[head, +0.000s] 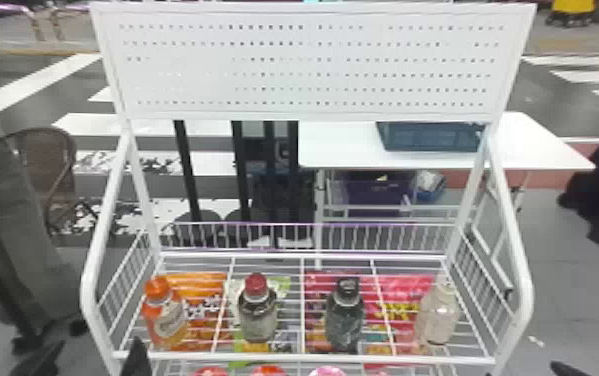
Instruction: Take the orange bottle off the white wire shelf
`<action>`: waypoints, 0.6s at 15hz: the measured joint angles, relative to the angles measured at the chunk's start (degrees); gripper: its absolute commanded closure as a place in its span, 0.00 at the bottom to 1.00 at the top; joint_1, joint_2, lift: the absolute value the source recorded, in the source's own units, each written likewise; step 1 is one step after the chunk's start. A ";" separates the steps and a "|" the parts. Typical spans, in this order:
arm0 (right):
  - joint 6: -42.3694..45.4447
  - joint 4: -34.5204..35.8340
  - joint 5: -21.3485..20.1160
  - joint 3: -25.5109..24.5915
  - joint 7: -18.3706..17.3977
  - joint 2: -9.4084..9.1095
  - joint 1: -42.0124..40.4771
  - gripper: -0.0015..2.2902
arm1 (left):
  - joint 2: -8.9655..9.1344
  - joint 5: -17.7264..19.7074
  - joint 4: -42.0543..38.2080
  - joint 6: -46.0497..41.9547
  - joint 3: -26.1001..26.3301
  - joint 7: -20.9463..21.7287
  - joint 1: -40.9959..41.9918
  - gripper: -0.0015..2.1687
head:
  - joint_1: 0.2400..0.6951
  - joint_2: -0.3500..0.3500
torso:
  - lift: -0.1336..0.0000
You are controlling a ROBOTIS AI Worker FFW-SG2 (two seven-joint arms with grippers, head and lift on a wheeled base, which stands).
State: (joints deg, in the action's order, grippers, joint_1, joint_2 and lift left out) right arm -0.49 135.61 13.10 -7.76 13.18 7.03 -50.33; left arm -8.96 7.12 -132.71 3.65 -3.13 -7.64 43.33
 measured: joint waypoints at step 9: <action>0.00 0.02 0.00 0.11 0.00 0.00 -0.03 0.06 | 0.00 0.00 0.00 0.00 0.14 0.11 -0.10 0.07 | 0.57 0.50 | 1.00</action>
State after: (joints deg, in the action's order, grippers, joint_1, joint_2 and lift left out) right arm -0.49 135.64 13.09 -7.65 13.18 7.03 -50.36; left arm -8.96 7.12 -132.72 3.65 -2.99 -7.53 43.23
